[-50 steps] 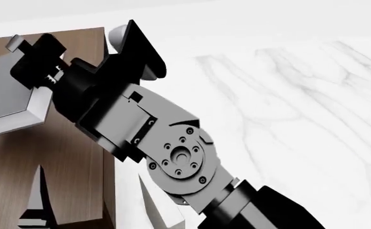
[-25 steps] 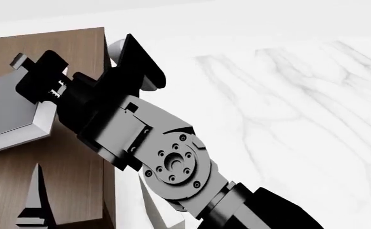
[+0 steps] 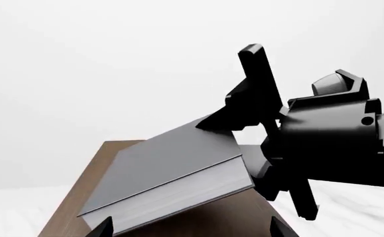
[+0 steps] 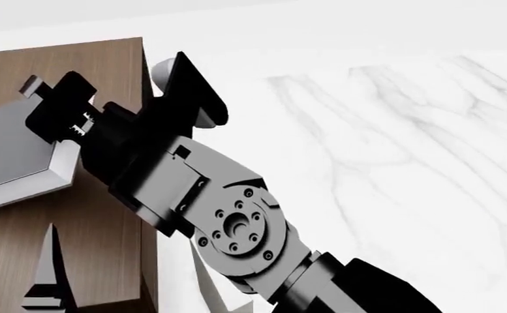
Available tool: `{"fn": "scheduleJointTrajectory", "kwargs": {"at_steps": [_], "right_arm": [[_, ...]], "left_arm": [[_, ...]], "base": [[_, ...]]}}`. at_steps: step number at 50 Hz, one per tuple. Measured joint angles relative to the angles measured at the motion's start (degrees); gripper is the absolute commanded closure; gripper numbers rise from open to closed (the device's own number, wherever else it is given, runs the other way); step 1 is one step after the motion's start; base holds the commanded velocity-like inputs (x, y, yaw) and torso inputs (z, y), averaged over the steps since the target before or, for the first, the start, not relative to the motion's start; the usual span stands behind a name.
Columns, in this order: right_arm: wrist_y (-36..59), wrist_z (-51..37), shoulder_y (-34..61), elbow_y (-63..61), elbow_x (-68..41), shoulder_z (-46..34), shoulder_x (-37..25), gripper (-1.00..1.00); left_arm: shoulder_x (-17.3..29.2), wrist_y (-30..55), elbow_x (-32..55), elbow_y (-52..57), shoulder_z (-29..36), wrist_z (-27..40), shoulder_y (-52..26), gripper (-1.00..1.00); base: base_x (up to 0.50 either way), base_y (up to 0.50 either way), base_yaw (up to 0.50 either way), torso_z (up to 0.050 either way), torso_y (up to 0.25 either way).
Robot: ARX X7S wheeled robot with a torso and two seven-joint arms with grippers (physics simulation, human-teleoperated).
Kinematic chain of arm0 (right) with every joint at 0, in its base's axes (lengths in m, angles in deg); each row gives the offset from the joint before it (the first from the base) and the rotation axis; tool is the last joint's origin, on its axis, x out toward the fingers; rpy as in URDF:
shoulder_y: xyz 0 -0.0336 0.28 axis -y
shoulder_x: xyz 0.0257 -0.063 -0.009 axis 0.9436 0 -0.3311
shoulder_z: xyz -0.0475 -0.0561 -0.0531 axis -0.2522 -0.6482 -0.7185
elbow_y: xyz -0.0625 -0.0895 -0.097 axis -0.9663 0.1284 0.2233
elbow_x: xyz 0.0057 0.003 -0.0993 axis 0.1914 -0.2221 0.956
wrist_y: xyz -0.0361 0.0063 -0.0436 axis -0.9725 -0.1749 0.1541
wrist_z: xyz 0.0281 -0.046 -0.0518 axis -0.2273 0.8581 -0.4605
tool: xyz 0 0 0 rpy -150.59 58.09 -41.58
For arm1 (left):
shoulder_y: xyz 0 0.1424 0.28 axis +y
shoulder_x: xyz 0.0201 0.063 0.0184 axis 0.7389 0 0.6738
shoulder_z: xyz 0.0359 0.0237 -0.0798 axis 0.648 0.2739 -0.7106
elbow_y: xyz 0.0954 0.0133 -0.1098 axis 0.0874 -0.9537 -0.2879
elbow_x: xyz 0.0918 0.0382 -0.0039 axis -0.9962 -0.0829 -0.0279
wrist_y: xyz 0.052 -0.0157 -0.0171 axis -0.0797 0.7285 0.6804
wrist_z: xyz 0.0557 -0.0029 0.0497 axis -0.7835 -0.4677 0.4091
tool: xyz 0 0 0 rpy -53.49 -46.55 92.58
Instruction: Pick up the book in the middle and place it on the cabinet shelf.
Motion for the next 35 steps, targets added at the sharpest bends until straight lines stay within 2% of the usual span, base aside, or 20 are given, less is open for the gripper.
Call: {"fn": "scheduleJointTrajectory", "kwargs": {"at_steps": [22,35], "right_arm": [[-1.45,0.26,-0.08,-0.75,1.07,-1.31,-0.93,-1.0],[-3.71,0.04,-1.55,-4.39,1.09,0.62,-5.41,-1.0]], "left_arm": [[0.2,-0.11,0.22,-0.23,0.44,0.16,-0.09,-1.0],[0.24,-0.3,0.19,-0.7,0.83,0.2,-0.18,-1.0]], "base": [[0.0,0.0,0.0,0.0,0.0],[0.0,0.0,0.0,0.0,0.001]]}}
